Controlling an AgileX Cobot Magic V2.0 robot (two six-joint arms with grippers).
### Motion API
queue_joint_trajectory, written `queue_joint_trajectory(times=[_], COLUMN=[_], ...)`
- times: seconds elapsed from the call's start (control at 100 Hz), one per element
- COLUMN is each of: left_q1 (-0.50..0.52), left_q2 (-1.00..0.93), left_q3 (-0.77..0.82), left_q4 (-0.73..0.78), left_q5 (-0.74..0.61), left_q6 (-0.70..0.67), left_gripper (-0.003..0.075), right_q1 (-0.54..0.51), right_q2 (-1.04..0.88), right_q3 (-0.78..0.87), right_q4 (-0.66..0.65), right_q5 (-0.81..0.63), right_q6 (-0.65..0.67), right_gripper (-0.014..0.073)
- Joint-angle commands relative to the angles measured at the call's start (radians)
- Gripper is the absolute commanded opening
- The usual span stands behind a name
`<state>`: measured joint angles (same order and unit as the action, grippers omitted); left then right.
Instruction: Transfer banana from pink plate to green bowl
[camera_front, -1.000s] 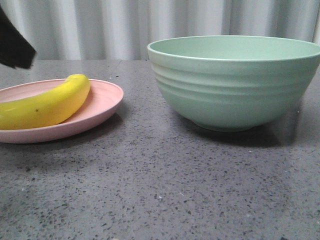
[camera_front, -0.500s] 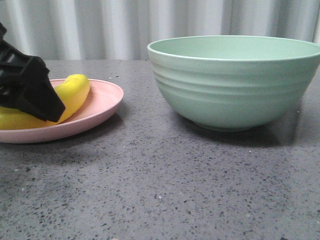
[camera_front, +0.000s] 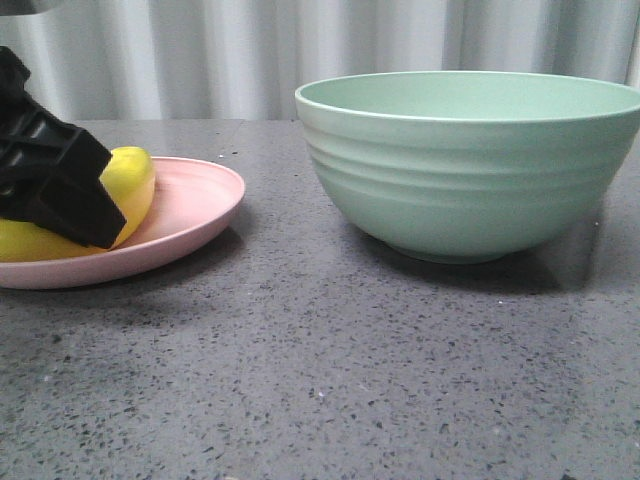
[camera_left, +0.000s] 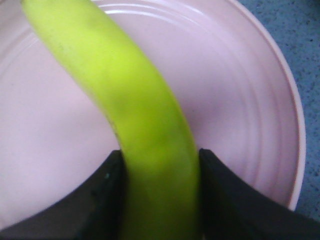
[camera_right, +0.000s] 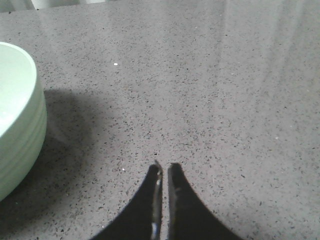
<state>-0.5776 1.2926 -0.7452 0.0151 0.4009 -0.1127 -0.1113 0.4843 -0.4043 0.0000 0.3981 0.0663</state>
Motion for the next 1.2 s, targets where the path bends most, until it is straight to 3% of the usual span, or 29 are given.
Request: queue_joint_trajectory(times=[0.0, 0.05, 0.3, 0.49, 0.59, 0.76, 0.83, 1.19], left_q1=[-0.008, -0.008, -0.010, -0.083, -0.145, -0.283, -0.335, -0.495], left_q2=[-0.020, -0.020, -0.051, -0.121, -0.149, -0.161, -0.159, -0.108], left_q3=[-0.032, -0.034, -0.089, -0.173, -0.206, -0.233, -0.233, -0.233], left_q4=[0.002, 0.002, 0.002, 0.002, 0.002, 0.002, 0.002, 0.002], left_q5=[-0.061, -0.066, -0.062, -0.005, 0.005, 0.000, -0.025, -0.079], left_q6=[-0.006, -0.006, 0.002, 0.046, 0.046, 0.046, 0.046, 0.046], left_gripper=[0.0015, -0.0021, -0.0020, -0.0020, -0.0020, -0.0020, -0.0020, -0.0020], right_q1=[-0.006, -0.006, 0.011, 0.082, 0.141, 0.273, 0.330, 0.533], right_q2=[0.012, 0.012, 0.013, 0.059, 0.117, 0.228, 0.272, 0.515], right_q3=[-0.025, -0.025, -0.087, -0.216, -0.300, -0.431, -0.477, -0.610], right_q4=[-0.008, 0.000, 0.000, 0.031, 0.097, 0.206, 0.258, 0.467], right_q5=[-0.070, -0.070, 0.055, 0.167, 0.229, 0.270, 0.261, 0.076], right_q6=[-0.002, -0.002, -0.002, -0.066, -0.103, -0.103, -0.103, -0.103], right_gripper=[-0.0064, -0.0064, -0.0064, -0.0053, 0.0027, 0.0316, 0.0377, 0.0386])
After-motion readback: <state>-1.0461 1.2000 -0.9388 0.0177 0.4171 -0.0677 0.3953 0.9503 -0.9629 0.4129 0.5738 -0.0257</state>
